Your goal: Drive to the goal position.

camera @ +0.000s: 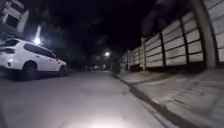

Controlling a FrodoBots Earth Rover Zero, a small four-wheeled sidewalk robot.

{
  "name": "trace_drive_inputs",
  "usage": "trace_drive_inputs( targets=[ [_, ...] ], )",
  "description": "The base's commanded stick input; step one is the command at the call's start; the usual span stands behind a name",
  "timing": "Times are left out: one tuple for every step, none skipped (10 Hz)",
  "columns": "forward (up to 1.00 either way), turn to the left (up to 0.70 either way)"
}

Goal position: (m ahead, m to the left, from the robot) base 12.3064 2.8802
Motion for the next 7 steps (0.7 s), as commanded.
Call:
trace_drive_inputs(
  targets=[
    [0.50,0.00],
    [0.50,0.00],
    [0.50,0.00],
    [0.50,0.00],
    [0.50,0.00],
    [0.50,0.00],
    [0.50,0.00]
  ],
)
